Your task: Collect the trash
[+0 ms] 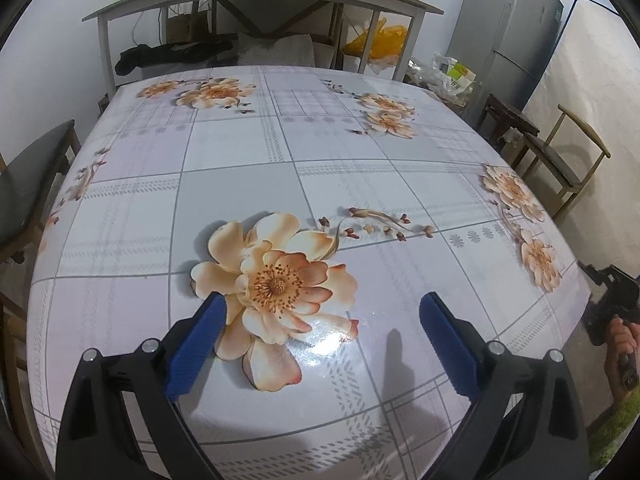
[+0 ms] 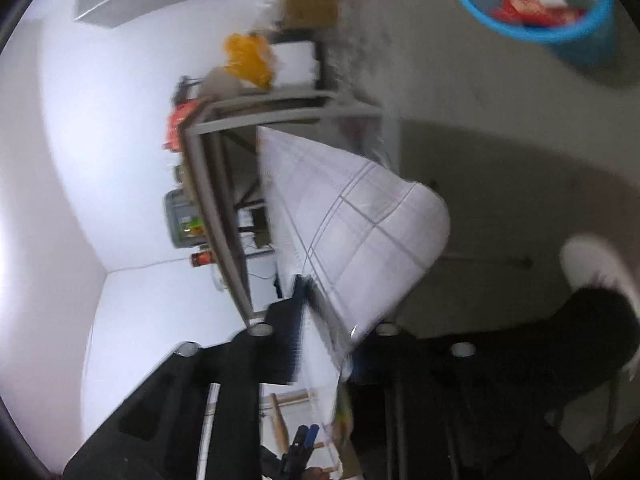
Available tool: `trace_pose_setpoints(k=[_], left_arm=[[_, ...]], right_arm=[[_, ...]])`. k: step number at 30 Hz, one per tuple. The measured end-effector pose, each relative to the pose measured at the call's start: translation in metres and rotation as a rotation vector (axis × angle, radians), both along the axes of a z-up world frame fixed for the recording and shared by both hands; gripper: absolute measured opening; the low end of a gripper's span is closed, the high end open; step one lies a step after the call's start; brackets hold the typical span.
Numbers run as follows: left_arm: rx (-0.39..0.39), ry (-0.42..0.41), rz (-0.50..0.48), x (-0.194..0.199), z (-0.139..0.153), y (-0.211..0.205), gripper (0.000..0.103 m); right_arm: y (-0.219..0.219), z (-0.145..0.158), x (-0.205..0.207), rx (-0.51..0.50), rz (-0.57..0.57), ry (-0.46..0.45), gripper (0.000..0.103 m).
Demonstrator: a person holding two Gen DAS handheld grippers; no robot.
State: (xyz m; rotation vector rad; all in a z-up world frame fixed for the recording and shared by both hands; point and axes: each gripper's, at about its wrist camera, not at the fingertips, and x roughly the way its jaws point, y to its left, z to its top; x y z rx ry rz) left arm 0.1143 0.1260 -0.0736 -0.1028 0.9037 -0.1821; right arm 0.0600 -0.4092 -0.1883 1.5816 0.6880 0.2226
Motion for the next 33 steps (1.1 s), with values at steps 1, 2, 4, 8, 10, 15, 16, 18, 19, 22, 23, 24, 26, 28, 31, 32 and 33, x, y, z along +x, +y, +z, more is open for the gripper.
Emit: trace_pose_setpoints(k=[1, 2, 4, 8, 10, 15, 16, 18, 19, 22, 23, 24, 26, 28, 31, 32, 33], left_arm=[[0.001, 0.001, 0.000, 0.000, 0.000, 0.000, 0.095], [0.004, 0.002, 0.000, 0.001, 0.000, 0.000, 0.095], [0.011, 0.003, -0.004, 0.003, 0.000, 0.000, 0.095], [0.018, 0.013, -0.007, 0.008, -0.003, 0.001, 0.095], [0.009, 0.015, -0.010, 0.011, -0.002, -0.003, 0.095], [-0.032, -0.053, -0.085, 0.002, 0.026, -0.028, 0.095], [-0.042, -0.072, -0.118, -0.004, 0.034, -0.039, 0.095], [-0.068, -0.092, -0.174, -0.013, 0.045, -0.057, 0.095], [-0.084, -0.095, -0.197, -0.017, 0.050, -0.066, 0.095], [-0.153, -0.106, -0.268, -0.036, 0.065, -0.100, 0.097], [-0.176, -0.115, -0.285, -0.042, 0.069, -0.110, 0.097], [-0.191, -0.127, -0.300, -0.047, 0.073, -0.121, 0.097], [-0.198, -0.148, -0.318, -0.056, 0.079, -0.137, 0.097], [-0.184, -0.163, -0.353, -0.063, 0.083, -0.156, 0.097], [-0.130, -0.163, -0.360, -0.071, 0.087, -0.177, 0.097], [-0.110, -0.170, -0.358, -0.074, 0.088, -0.183, 0.097], [-0.085, -0.178, -0.351, -0.076, 0.089, -0.187, 0.097]], right_arm=[[0.002, 0.008, -0.003, -0.044, 0.007, -0.013, 0.008], [0.007, 0.020, -0.008, -0.112, 0.021, -0.027, 0.007], [0.021, 0.034, -0.020, -0.192, 0.042, -0.043, 0.005], [0.044, 0.029, -0.038, -0.210, 0.051, -0.042, 0.008], [0.046, 0.023, -0.041, -0.216, 0.057, -0.011, 0.028], [0.027, 0.030, -0.071, -0.327, 0.003, 0.075, 0.071], [0.025, 0.036, -0.081, -0.373, -0.004, 0.090, 0.072], [0.025, 0.052, -0.100, -0.493, -0.008, 0.123, 0.073], [0.029, 0.063, -0.109, -0.571, -0.003, 0.139, 0.074], [0.055, 0.107, -0.136, -0.906, -0.024, 0.157, 0.086], [0.068, 0.123, -0.145, -1.032, -0.043, 0.151, 0.090], [0.082, 0.139, -0.152, -1.155, -0.067, 0.140, 0.096], [0.104, 0.155, -0.160, -1.322, -0.103, 0.138, 0.096], [0.121, 0.162, -0.163, -1.453, -0.111, 0.159, 0.096], [0.143, 0.163, -0.163, -1.599, -0.095, 0.195, 0.095], [0.146, 0.163, -0.162, -1.622, -0.105, 0.201, 0.095], [0.151, 0.164, -0.165, -1.642, -0.125, 0.195, 0.095]])
